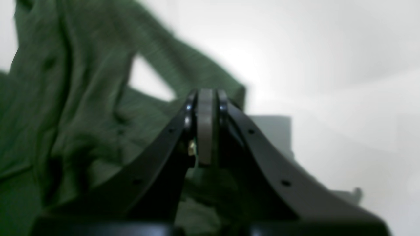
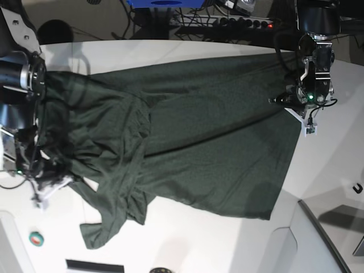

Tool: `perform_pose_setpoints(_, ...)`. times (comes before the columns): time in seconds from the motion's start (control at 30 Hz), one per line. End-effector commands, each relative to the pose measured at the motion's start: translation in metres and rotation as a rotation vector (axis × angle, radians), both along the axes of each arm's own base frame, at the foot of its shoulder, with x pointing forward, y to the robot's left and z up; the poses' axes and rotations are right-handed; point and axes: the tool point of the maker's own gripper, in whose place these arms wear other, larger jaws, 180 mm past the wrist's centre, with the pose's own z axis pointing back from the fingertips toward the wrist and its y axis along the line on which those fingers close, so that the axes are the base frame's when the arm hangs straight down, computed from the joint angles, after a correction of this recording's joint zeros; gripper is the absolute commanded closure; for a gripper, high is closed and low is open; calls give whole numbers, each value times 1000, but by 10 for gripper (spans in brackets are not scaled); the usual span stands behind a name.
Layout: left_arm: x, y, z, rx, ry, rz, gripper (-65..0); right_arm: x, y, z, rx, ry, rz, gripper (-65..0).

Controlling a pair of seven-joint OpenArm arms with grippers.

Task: Layout the t-shirt on the table in an organized manner, then fold the t-shirt properly
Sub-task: 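Drag the held shirt edge with both grippers toward the robot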

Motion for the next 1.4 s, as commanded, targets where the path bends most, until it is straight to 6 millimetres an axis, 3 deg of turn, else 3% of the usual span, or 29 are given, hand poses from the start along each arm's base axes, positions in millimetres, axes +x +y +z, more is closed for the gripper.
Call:
perform_pose_setpoints(0.0,-1,6,4,19,2,1,0,24,-1,25,8,-78,-3,-27)
perform_pose_setpoints(0.13,-4,8,3,26,9,-1,0,29,3,20,32,-115,-32,-30)
perform_pose_setpoints(0.27,-5,10,3,29,15,2,0,21,-1,2,46,-100,-76,-33)
perform_pose_setpoints(0.5,-10,10,0,29,24,0,0,6,-47,-17,-58,-70,-267,-36)
perform_pose_setpoints(0.7,-10,14,1,38,25,0,0,-2,-95,-12,-180,-91,-407,-36)
perform_pose_setpoints(0.83,-9,16,3,41,22,1,0,2,-104,-4,-204,-129,-427,-36)
perform_pose_setpoints(0.97,-5,13,5,33,9,0,0,9,-103,4,-197,-154,-415,-35)
perform_pose_setpoints(1.07,-4,13,6,33,8,0,0,26,-80,19,-132,-205,-319,-32)
perform_pose_setpoints(1.13,-6,14,5,39,13,-1,0,32,-58,20,-86,-206,-263,-30)
perform_pose_setpoints(1.37,-9,37,12,81,17,13,0,38,-21,16,-31,-203,-227,-35)
